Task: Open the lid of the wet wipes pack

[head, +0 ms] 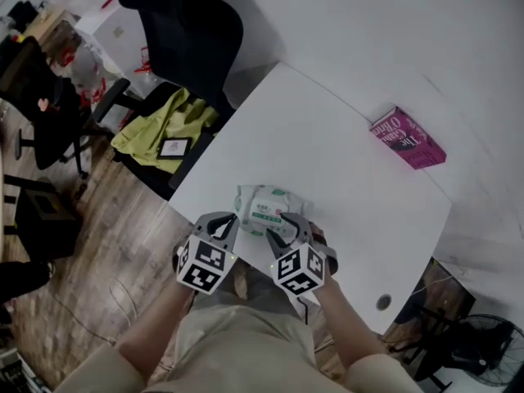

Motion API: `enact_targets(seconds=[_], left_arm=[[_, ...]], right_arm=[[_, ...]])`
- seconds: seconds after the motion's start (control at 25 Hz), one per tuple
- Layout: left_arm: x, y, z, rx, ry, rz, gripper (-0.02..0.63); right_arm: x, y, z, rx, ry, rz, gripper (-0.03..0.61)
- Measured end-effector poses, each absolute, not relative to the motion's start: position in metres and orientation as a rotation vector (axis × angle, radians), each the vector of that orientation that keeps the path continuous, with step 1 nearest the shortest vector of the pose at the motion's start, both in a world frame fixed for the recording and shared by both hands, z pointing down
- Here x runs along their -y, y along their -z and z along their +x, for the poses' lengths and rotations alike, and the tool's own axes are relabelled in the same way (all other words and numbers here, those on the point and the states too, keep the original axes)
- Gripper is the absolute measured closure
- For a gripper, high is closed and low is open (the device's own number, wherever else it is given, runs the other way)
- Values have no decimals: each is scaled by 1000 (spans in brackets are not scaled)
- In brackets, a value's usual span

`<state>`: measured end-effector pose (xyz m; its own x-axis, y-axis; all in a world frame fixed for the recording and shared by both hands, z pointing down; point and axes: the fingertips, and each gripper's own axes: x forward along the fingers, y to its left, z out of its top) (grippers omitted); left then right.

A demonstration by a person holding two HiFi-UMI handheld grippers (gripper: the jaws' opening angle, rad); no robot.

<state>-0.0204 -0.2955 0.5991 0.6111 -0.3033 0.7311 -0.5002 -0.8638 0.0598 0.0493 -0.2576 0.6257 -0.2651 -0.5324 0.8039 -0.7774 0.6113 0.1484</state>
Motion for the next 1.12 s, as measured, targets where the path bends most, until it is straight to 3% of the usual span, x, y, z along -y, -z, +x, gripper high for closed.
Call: enact_targets(seconds=[0.68, 1.12], left_arm=[[295, -680, -14, 364, -1213, 2540, 589], [297, -691, -14, 356, -1164, 2494, 591]], right_arm=[[272, -675, 41, 1760, -231, 935, 376], [268, -669, 36, 1787, -210, 946, 488]])
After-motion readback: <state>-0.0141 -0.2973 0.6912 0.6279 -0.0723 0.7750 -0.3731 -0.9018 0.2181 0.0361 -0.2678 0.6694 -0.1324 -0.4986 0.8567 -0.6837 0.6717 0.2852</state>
